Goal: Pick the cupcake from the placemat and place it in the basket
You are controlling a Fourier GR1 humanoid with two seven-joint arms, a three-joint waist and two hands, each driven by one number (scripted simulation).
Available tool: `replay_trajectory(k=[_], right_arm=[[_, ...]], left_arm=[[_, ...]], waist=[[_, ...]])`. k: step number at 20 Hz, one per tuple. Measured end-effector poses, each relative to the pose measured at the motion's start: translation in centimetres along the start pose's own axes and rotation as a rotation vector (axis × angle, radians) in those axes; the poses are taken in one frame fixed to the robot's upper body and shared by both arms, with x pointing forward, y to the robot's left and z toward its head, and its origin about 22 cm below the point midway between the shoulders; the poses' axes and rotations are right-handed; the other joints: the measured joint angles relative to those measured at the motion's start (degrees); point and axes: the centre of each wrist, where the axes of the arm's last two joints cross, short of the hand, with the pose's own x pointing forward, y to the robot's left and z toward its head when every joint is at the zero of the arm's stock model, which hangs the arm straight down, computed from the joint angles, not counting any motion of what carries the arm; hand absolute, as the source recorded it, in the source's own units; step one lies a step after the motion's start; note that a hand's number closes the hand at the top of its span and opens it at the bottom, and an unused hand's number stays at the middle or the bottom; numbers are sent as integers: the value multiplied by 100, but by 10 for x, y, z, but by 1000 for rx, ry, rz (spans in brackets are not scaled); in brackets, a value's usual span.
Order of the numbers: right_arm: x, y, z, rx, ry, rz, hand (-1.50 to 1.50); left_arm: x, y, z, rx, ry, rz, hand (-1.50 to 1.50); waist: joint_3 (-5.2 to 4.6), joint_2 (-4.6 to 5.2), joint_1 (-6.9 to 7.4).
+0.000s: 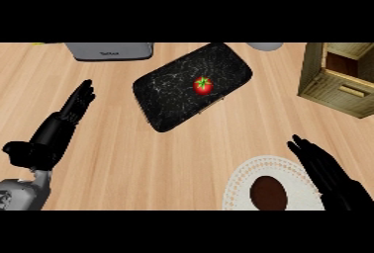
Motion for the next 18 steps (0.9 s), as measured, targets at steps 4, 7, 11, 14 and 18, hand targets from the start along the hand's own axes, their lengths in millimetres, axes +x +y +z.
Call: replay_trajectory(k=[4, 7, 11, 14, 18], right_arm=[[17, -25, 14, 170, 84, 90, -150], [20, -33, 14, 268, 151, 168, -150], [22, -41, 11, 319, 223, 222, -150], [23, -45, 9, 336, 255, 235, -150], [22, -51, 6, 338, 267, 228, -150]], left_arm=[[-2, -3, 2, -18, -7, 5, 0], [0, -7, 0, -20, -16, 8, 0], [-3, -11, 2, -22, -14, 10, 0], [-1, -9, 2, -21, -11, 6, 0], [0, -7, -1, -13, -5, 5, 0]], waist=[[7, 26, 78], [21, 41, 117], [32, 45, 127], [39, 40, 126], [46, 38, 100]])
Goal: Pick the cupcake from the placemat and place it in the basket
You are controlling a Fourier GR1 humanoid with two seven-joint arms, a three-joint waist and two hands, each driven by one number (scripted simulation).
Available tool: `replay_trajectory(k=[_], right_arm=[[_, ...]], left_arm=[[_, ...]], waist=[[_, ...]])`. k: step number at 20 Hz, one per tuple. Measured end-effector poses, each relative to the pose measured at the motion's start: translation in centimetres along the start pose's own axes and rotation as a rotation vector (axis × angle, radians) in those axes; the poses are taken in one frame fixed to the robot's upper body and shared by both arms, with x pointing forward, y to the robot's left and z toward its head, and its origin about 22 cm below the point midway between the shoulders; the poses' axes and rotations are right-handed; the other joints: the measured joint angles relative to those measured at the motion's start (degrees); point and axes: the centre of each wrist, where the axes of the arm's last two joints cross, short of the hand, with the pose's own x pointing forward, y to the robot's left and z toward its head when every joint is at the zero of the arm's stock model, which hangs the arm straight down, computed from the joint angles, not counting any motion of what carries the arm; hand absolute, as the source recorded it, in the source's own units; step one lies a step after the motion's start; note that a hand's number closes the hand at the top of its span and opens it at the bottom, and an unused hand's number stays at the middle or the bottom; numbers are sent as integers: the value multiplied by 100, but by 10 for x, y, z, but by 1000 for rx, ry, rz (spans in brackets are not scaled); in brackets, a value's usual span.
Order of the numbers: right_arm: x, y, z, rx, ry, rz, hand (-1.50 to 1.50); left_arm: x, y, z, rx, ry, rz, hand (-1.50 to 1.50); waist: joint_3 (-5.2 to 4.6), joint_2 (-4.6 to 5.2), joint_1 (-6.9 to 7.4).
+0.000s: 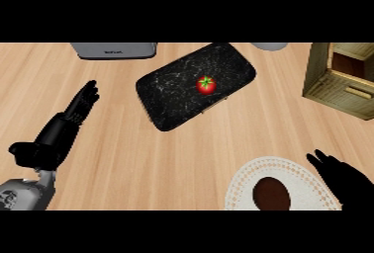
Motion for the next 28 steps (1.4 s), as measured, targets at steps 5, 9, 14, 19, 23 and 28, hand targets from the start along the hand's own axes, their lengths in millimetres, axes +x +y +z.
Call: replay_trajectory(k=[5, 9, 14, 19, 23, 28], right_arm=[[-1, -1, -2, -9, -12, -77, -150], [-4, 7, -3, -18, -52, -167, -150], [-8, 26, -7, -41, -107, -250, -150], [-13, 41, -11, -94, -120, -239, -150], [-17, 55, -22, -115, -125, -231, -150], [-21, 62, -24, -125, -157, -242, -150]], left_arm=[[-1, -3, 2, -9, -6, 7, 0], [4, -3, 1, -8, -9, 4, 0], [2, -4, 3, -16, -14, 9, 0], [-1, -4, 2, -21, -14, 10, 0], [-5, -5, -1, -21, -16, 15, 0], [-4, -6, -9, -22, -8, 8, 0]], waist=[[7, -2, 22], [13, 0, 40], [14, 10, 80], [15, 16, 101], [15, 21, 110], [14, 22, 109]])
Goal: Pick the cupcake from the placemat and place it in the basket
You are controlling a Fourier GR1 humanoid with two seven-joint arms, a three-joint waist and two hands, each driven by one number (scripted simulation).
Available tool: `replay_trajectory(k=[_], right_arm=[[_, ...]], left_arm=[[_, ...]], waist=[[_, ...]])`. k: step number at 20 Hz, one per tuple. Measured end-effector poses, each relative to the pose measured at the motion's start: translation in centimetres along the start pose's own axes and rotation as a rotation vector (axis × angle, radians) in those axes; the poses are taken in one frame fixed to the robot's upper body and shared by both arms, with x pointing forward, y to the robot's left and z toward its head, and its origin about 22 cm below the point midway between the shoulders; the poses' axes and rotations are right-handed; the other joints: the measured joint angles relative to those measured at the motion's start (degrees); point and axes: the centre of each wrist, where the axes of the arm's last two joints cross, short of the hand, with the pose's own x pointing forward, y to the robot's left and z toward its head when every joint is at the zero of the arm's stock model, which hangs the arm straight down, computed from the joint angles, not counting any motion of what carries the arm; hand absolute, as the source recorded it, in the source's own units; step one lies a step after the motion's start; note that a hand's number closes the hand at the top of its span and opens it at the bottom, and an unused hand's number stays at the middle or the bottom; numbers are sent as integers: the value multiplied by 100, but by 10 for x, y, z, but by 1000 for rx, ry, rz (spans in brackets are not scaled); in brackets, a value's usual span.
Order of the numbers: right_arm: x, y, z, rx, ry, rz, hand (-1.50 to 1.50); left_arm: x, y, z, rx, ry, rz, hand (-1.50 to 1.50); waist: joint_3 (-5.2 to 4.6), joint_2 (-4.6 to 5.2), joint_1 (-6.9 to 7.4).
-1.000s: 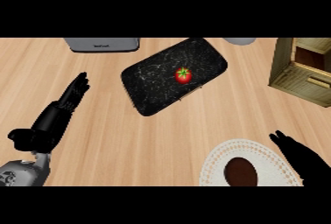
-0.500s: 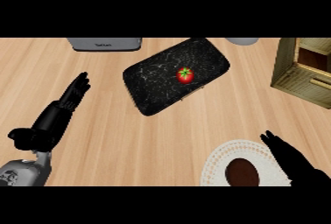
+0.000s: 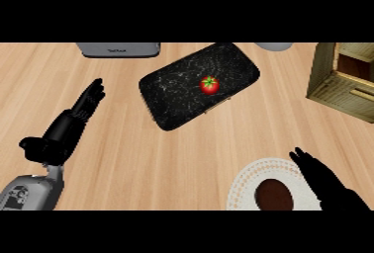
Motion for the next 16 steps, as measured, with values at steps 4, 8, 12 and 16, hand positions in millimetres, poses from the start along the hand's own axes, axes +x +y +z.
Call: replay_trajectory(k=[4, 8, 12, 16], right_arm=[[3, 3, 9, 4, -32, -22, -150], [6, 6, 11, 13, -25, -17, -150], [9, 10, 11, 21, -3, 15, -150], [11, 20, 6, 34, 14, 49, -150]], left_arm=[[-4, 5, -1, 4, -7, -2, 0], [1, 0, -6, -1, -12, -3, 0], [5, 3, -1, -4, -10, 1, 0], [1, 6, 1, 3, -13, 2, 0]], waist=[[-1, -1, -4], [-1, -1, -2], [-1, -2, 7], [-1, 0, 9]])
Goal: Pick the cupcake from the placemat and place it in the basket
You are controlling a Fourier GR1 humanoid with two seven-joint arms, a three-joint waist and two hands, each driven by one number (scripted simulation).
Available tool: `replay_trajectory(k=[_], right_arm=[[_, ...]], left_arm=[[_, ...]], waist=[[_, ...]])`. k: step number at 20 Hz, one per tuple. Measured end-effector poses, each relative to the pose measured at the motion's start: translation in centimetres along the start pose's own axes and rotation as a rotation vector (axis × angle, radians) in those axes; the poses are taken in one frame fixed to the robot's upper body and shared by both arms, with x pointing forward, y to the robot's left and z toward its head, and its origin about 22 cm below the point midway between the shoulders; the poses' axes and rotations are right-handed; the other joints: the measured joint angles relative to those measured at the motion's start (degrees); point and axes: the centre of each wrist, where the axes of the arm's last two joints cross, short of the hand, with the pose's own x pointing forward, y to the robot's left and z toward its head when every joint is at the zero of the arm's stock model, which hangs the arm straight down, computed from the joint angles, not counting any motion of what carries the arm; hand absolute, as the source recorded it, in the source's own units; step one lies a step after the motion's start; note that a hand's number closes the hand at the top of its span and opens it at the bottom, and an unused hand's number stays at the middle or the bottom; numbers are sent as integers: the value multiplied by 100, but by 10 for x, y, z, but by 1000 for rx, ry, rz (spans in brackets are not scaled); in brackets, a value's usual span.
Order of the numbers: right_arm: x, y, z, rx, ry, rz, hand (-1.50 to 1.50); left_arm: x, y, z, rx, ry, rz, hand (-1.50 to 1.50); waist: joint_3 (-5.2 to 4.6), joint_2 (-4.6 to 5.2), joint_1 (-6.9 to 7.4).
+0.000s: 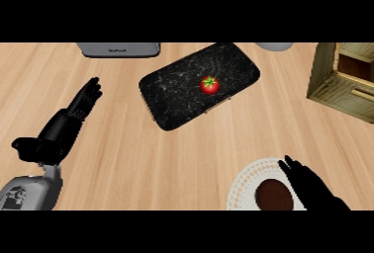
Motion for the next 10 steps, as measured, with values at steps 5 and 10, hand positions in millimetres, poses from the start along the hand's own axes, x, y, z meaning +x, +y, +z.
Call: replay_trajectory(k=[5, 10], right_arm=[[3, 0, -13, 11, 10, 18, -150], [9, 19, -21, 17, 25, 27, -150]], left_arm=[[2, -3, 0, -1, 0, 2, 0], [3, -6, 2, -2, 1, -1, 0]], waist=[[0, 2, 8], [1, 1, 9]])
